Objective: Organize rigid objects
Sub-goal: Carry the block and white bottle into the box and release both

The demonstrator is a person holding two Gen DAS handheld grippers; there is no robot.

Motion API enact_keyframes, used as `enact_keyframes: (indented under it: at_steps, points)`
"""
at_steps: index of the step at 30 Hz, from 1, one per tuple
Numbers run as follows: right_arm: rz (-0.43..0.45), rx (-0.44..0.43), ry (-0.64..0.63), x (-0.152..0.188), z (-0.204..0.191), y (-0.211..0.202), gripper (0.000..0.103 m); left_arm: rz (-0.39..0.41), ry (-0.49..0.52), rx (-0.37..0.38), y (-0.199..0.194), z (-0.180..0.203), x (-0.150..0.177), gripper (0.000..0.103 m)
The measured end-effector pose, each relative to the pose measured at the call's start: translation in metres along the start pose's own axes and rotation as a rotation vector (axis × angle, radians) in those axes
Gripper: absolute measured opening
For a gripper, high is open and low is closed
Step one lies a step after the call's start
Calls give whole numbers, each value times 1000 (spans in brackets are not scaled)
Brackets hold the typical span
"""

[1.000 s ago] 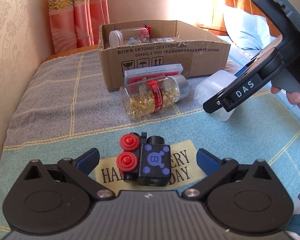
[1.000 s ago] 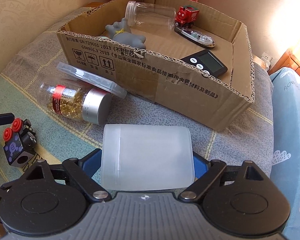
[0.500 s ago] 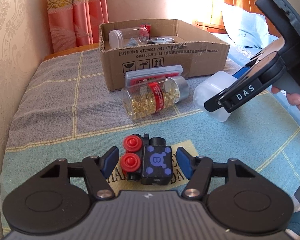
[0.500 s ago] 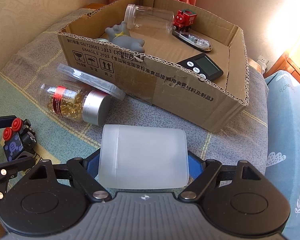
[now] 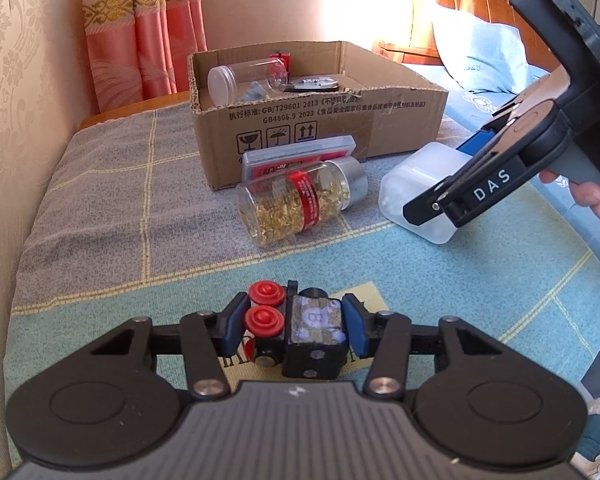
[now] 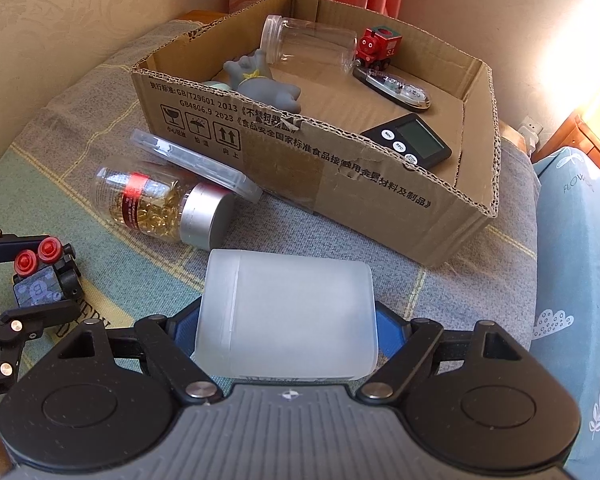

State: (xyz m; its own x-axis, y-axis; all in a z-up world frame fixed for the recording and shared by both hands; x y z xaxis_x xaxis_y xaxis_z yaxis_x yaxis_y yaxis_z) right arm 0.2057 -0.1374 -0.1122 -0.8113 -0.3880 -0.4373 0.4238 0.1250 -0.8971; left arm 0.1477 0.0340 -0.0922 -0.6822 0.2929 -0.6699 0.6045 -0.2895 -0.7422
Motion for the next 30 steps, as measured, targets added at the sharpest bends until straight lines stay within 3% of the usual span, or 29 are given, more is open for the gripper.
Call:
enact_keyframes:
  at_steps: [19, 30]
  points:
    - [63, -26, -13, 2, -2, -28, 87, -81, 16, 6, 10, -1, 5, 50]
    - [116, -31, -29, -8, 3, -51, 87, -9, 29, 27, -14, 0, -20, 49]
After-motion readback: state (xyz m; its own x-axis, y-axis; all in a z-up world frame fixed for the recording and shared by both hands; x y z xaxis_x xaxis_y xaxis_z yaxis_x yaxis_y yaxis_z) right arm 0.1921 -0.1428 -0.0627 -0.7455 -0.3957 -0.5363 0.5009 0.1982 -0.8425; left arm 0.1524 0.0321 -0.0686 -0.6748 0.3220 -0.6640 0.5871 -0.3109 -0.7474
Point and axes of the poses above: each gripper's, at about its wrist camera, not at the fingertips, and y roughly the way its jaws point, z to its right, x to its underside, the point moved 5 cm from there along y, roughly the way its jaws point, and after that the axes turned 1 degree about y, right-handed, at the moved point
